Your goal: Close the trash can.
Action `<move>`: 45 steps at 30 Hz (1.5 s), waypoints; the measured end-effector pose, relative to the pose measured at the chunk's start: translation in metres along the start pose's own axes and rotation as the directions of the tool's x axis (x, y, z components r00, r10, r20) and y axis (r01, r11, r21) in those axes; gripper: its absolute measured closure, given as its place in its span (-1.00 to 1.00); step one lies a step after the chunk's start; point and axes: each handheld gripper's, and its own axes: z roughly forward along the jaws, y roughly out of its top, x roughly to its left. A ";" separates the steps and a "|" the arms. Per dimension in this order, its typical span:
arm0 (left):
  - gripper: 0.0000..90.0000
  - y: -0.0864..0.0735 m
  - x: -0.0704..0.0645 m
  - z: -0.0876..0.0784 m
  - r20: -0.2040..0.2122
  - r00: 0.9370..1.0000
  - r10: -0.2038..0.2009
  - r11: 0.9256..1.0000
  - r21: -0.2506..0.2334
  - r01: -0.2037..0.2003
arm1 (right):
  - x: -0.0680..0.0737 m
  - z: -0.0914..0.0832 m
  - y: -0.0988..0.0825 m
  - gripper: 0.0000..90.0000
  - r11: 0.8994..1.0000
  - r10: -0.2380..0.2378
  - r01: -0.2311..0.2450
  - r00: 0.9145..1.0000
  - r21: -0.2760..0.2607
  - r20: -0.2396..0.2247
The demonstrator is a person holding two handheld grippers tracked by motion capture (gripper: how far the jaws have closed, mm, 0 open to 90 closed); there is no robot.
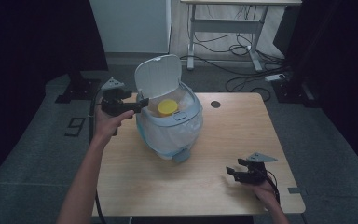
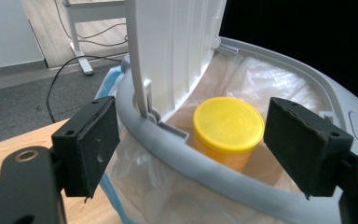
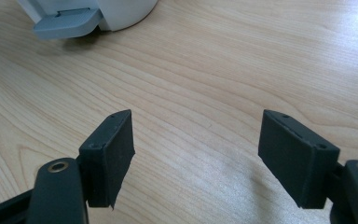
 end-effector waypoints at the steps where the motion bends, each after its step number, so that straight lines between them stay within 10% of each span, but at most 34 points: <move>1: -0.59 0.001 0.000 0.001 -0.003 1.000 0.004 1.000 0.002 -0.004 | 0.000 0.000 0.000 -0.42 1.000 -0.002 0.002 1.000 0.002 -0.001; 45: -0.58 0.039 -0.007 0.010 0.120 0.991 0.055 0.997 -0.069 -0.047 | -0.001 -0.003 0.000 -0.44 1.000 0.013 -0.013 1.000 -0.008 0.011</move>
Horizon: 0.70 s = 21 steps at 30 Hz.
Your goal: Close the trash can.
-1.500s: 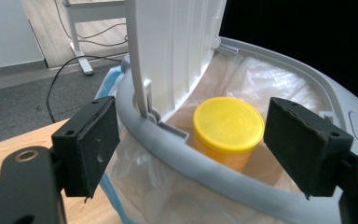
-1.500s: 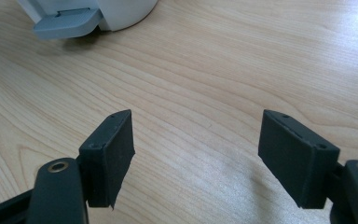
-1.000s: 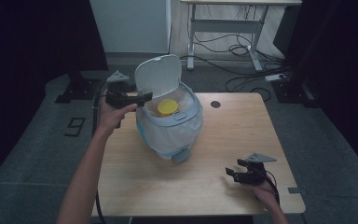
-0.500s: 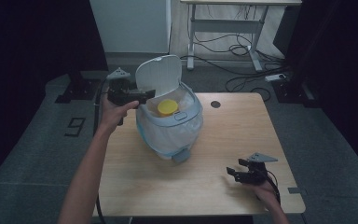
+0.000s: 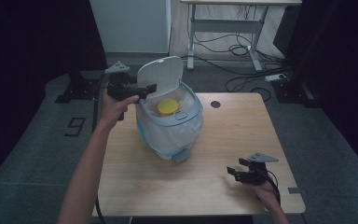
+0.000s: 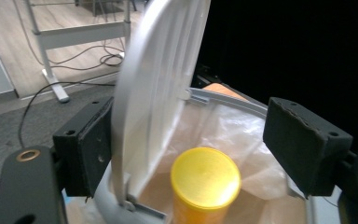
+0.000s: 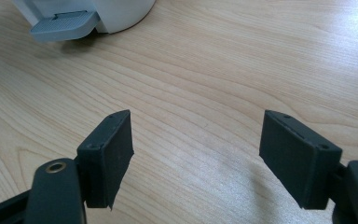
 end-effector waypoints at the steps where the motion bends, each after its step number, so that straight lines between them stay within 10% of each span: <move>1: -0.58 -0.001 -0.003 0.000 0.007 1.000 0.001 1.000 0.002 -0.001 | 0.000 0.000 0.000 -0.44 1.000 0.000 0.000 1.000 0.001 0.001; 11: -0.60 -0.024 -0.031 0.003 0.097 0.995 -0.010 1.000 0.021 0.008 | 0.005 0.000 0.002 -0.44 1.000 0.000 0.001 1.000 -0.014 0.014; 21: -0.62 -0.037 -0.039 0.012 0.093 0.995 -0.030 0.998 0.053 0.026 | 0.003 -0.003 0.002 -0.44 1.000 0.007 -0.007 1.000 -0.022 0.022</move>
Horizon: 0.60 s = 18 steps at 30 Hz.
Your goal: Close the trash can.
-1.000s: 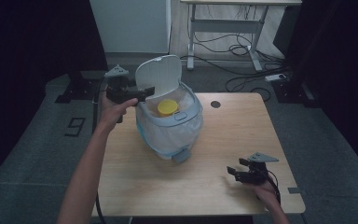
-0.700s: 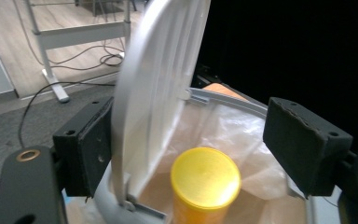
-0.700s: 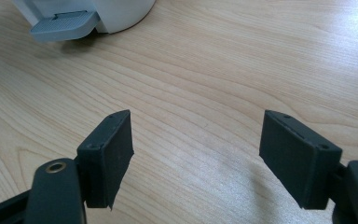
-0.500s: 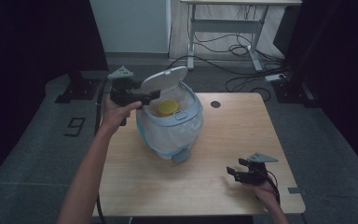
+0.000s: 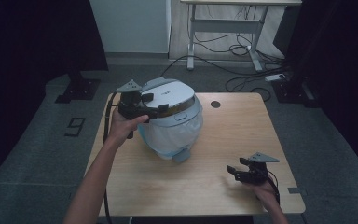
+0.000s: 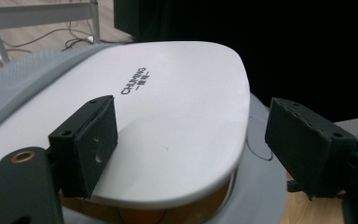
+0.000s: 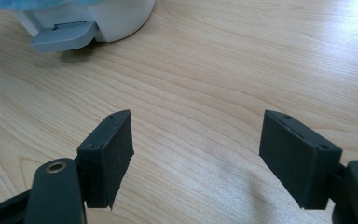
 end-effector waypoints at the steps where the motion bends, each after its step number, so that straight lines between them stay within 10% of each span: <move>1: -0.62 -0.001 0.000 0.002 -0.002 1.000 -0.002 1.000 0.006 0.002 | 0.000 0.000 0.000 -0.44 1.000 -0.001 0.001 1.000 0.000 0.001; 12: -0.60 -0.003 -0.005 0.018 -0.076 0.997 0.003 1.000 0.004 -0.003 | -0.001 0.001 -0.001 -0.44 1.000 0.001 -0.001 1.000 0.003 0.002; 18: -0.56 0.001 -0.012 0.026 -0.180 0.982 0.054 0.998 0.038 -0.048 | 0.000 0.001 -0.001 -0.44 1.000 0.002 -0.002 1.000 0.001 0.002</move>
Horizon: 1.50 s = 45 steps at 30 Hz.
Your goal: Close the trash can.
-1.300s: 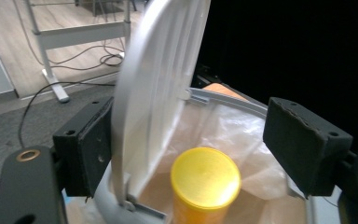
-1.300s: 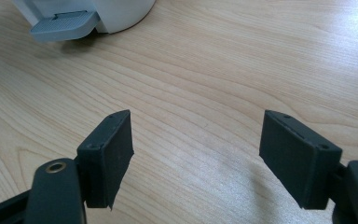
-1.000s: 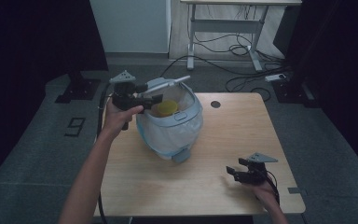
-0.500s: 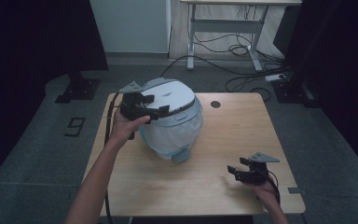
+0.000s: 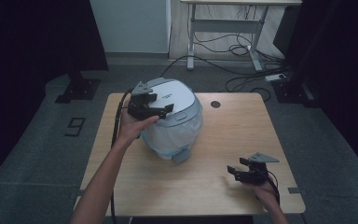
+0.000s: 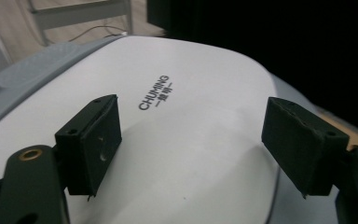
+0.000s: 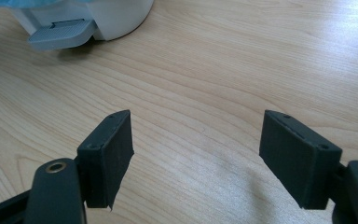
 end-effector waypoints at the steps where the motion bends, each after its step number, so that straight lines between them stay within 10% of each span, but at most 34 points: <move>1: -0.56 0.001 -0.001 0.001 -0.013 1.000 0.000 1.000 0.004 0.000 | 0.000 0.000 0.000 -0.44 1.000 0.001 -0.001 1.000 0.000 0.001; 28: -0.51 0.005 -0.009 0.011 -0.110 0.994 0.015 1.000 0.025 -0.013 | 0.001 0.000 0.000 -0.44 1.000 -0.006 0.006 1.000 0.007 -0.007; 45: -0.59 -0.015 -0.009 -0.030 -0.014 1.000 -0.017 0.997 -0.070 0.016 | -0.008 -0.005 0.000 -0.44 1.000 0.012 -0.012 1.000 -0.008 -0.001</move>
